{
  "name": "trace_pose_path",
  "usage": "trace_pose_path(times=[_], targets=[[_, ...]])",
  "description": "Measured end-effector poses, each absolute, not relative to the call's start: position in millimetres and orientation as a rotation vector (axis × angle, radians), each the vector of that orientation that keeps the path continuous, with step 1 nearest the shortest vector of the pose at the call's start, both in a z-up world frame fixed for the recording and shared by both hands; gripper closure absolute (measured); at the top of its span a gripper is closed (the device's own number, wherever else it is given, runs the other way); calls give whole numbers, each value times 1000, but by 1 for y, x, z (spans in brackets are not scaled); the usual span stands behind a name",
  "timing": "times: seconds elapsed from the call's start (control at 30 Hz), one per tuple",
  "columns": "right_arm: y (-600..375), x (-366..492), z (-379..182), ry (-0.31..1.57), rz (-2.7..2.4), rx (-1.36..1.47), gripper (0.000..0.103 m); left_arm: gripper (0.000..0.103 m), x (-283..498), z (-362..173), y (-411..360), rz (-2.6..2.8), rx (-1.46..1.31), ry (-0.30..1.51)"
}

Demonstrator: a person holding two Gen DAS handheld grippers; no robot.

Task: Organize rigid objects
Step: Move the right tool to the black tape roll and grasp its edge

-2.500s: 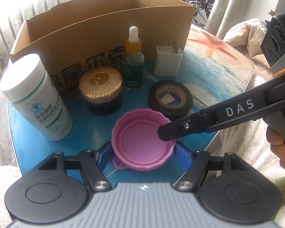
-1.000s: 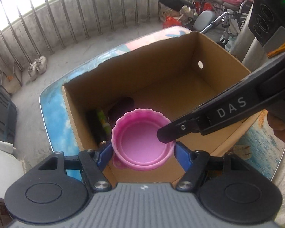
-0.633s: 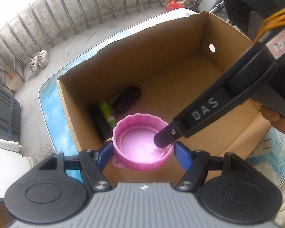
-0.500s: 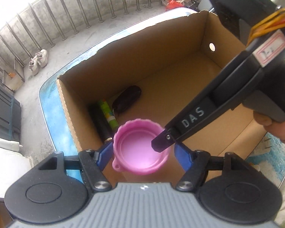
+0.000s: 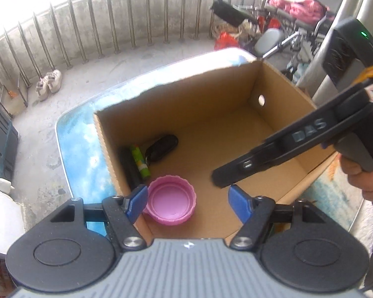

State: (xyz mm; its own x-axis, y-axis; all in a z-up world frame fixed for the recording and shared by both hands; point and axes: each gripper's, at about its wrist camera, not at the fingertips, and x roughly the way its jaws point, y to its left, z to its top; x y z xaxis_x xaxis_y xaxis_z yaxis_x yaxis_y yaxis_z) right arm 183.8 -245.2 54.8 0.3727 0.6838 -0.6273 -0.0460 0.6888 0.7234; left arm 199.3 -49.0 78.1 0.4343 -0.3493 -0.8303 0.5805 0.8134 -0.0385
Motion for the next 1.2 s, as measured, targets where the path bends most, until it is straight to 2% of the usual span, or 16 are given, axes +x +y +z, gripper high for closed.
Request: trace_pose_path(times=[0.13,0.27,0.4,0.57,0.73,0.9,1.2], targets=[[-270,123,90,950,538,705,72,29,169,107,-34,-597,235,853],[-290,52,101,843,524,734,69,27,136,122,-19,-618,187,779],[-301,-18,83,796,424,720,65,26,106,111,-15,-624,147,749],[-298,-71,34,854,249,708,64,26,74,69,-33,-653,144,781],[-280,-78,-8,900,125,645,63,26,49,14,-72,-729,211,832],[-269,-59,-19,886,74,561,63,26,36,-32,-108,-727,322,868],[-255,-31,-27,906,134,500,64,26,36,-52,-123,-742,378,876]])
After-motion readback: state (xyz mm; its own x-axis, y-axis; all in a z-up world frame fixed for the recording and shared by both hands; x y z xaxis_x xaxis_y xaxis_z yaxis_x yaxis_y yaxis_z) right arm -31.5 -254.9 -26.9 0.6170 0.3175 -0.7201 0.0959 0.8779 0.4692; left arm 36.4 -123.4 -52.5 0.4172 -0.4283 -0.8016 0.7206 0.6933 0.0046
